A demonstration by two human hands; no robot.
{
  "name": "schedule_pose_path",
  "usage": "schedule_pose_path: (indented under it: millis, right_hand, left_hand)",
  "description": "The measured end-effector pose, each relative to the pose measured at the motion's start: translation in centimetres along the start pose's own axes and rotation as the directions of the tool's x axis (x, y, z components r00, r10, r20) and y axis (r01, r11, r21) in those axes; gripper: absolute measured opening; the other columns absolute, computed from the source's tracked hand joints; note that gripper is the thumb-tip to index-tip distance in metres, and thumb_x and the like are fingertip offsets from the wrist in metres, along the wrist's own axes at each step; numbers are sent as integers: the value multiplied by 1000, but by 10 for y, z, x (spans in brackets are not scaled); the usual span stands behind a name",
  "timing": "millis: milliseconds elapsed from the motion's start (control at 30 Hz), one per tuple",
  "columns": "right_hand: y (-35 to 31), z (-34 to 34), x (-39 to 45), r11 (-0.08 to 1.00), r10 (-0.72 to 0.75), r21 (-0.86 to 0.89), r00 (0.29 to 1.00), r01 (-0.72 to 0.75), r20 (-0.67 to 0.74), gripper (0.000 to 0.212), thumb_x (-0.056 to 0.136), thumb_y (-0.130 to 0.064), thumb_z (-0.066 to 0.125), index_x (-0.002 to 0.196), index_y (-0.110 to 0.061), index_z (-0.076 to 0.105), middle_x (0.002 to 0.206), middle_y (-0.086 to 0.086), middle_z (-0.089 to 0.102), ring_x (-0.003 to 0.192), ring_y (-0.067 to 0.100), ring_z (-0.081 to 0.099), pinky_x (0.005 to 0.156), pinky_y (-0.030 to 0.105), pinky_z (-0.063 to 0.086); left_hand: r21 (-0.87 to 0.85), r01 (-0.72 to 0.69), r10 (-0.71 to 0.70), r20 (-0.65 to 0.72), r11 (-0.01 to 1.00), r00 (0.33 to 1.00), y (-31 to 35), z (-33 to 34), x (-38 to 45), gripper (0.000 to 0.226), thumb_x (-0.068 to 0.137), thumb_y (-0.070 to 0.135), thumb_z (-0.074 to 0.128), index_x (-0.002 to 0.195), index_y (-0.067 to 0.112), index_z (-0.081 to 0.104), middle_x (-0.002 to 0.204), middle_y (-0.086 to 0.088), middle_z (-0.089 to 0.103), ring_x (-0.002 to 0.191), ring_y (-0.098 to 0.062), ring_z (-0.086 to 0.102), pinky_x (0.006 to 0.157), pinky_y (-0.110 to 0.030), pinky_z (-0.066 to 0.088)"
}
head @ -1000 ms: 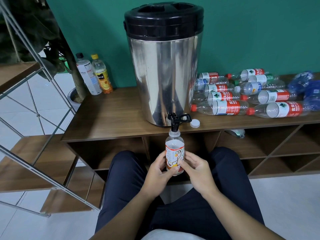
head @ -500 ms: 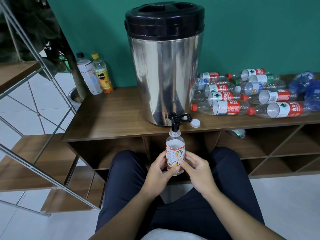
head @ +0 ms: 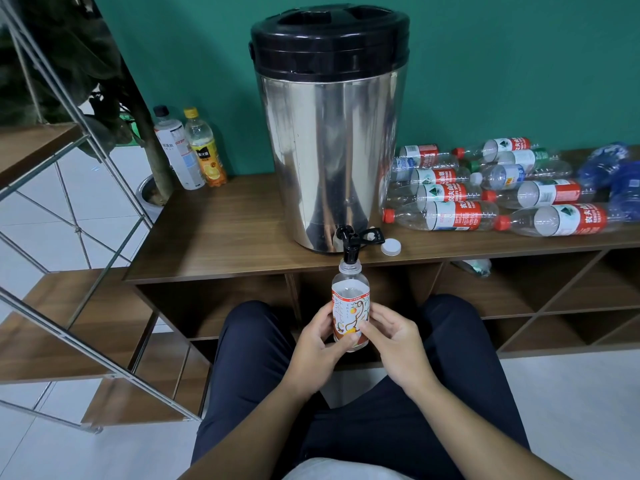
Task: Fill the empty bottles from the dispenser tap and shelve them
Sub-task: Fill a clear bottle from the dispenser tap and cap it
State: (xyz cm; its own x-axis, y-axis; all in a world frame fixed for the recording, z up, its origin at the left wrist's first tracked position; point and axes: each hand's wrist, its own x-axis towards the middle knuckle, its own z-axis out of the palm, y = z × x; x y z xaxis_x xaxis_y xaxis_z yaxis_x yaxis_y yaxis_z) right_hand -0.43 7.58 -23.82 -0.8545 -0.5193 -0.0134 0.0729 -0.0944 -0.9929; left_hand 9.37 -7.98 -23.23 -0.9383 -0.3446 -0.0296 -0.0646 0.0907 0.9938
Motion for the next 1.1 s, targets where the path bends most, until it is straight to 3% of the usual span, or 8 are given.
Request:
schedule_pose_path:
  millis: [400,867,1100]
  right_hand:
    - [-2,0,-1,1000,12,-11,1000,-12,5,40,104,2,70,140,-15,72,129,0,81,125,20,75,107,39,61]
    - [0,0,0,1000,16,-8,1000,-16,-1,40,104,0,72,141,-14,72,132,3,79,127,24,74,111,51,57]
    - [-7,4,-2,1000,7,-1,1000,-7,-1,38,103,2,71,138,-15,73,129,2,81,125,22,75,108,41,60]
  left_hand:
    - [0,-11,11,5,1000,1000,3,0,-1,66,104,11,81,163,24,52,152,3,70,145,-21,64,122,-48,53]
    - [-55,-25,25,-7,998,1000,6,1,-1,69,104,6,79,164,23,50,152,3,70,145,-19,63,116,-35,56]
    - [-106,-50,49,-14,993,999,10,0,-3,67,104,2,78,162,21,52,150,4,72,144,-17,64,107,-25,58]
